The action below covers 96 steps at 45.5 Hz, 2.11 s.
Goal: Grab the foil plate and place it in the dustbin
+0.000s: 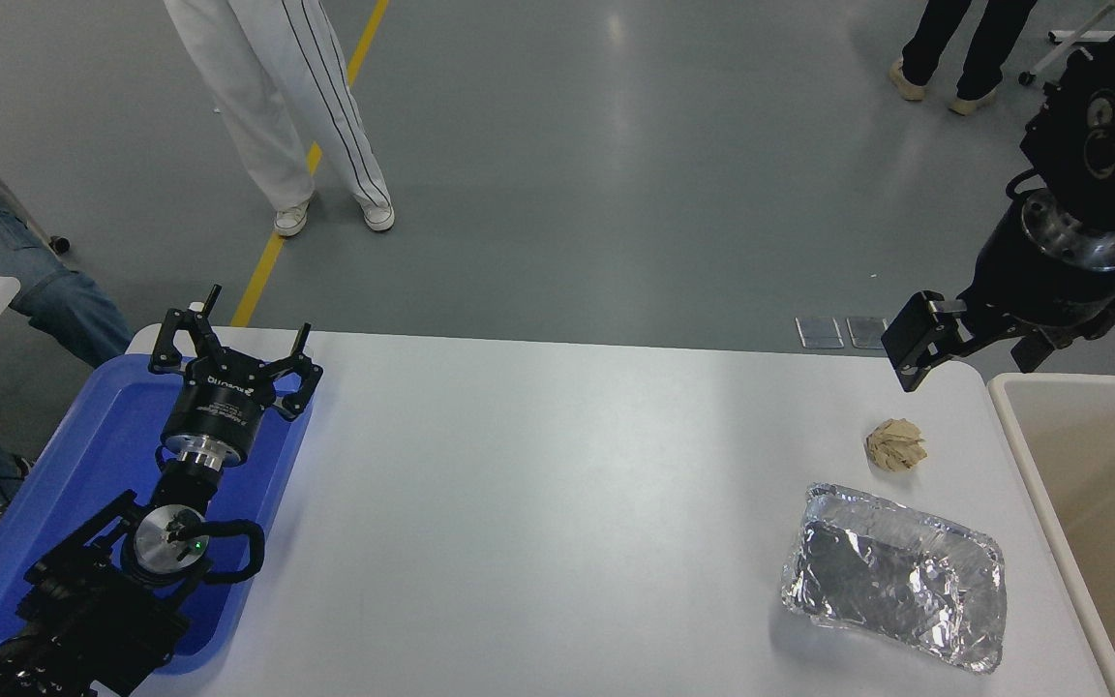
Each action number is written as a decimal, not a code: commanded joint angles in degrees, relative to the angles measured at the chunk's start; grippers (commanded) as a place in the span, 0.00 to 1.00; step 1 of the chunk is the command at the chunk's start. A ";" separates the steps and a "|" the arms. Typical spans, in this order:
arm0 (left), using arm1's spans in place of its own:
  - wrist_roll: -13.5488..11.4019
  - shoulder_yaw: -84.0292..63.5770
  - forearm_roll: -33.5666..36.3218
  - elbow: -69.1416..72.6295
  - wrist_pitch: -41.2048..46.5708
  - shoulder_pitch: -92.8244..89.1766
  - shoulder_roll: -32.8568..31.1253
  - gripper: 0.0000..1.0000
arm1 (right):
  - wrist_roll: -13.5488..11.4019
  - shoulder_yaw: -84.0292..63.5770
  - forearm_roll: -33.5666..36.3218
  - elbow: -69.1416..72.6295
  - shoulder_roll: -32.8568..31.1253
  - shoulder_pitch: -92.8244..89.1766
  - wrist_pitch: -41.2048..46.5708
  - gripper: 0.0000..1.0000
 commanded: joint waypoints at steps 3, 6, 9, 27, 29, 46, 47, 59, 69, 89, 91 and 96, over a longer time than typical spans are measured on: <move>0.00 0.18 0.11 -0.01 0.00 -0.08 0.00 1.00 | 0.07 0.06 0.00 0.00 -0.05 0.12 0.00 1.00; 0.08 0.09 0.02 0.08 0.00 -0.08 0.00 1.00 | -0.02 0.14 0.00 0.00 -0.05 0.12 0.00 1.00; 0.00 0.09 -0.07 -0.01 0.00 -0.08 0.00 1.00 | 0.07 0.06 0.00 0.00 0.03 0.21 0.00 1.00; 0.00 0.09 -0.07 -0.01 0.00 0.01 0.00 1.00 | 0.07 -0.03 0.00 0.00 -0.06 -0.05 0.00 1.00; 0.00 0.09 -0.07 -0.01 0.00 -0.08 0.00 1.00 | -0.02 0.06 0.00 0.00 0.03 -0.05 0.00 1.00; 0.00 0.09 0.02 -0.01 0.00 -0.08 -0.09 1.00 | -0.02 0.14 0.00 -0.09 0.12 0.91 0.00 1.00; 0.00 0.09 0.02 -0.01 0.00 -0.08 0.00 1.00 | -0.02 0.06 0.00 -0.09 0.12 0.91 0.00 1.00; 0.08 0.09 -0.07 -0.01 -0.09 -0.08 0.00 1.00 | 0.16 -1.70 0.26 -0.09 -0.41 1.17 0.00 1.00; 0.00 0.09 0.02 -0.01 0.00 -0.08 0.00 1.00 | 0.16 -4.95 1.41 -1.32 -0.23 1.18 0.00 1.00; 0.00 0.09 0.02 0.08 0.00 0.01 0.00 1.00 | -0.19 -6.36 0.79 -1.14 -1.28 -1.11 0.00 1.00; 0.00 0.09 -0.07 0.08 0.00 0.01 0.00 1.00 | -0.19 -6.36 0.62 -1.23 -2.07 -1.55 0.00 1.00; 0.00 0.09 -0.07 0.08 -0.09 0.01 0.00 1.00 | -0.19 -6.36 0.70 -1.32 -4.62 -3.74 0.00 1.00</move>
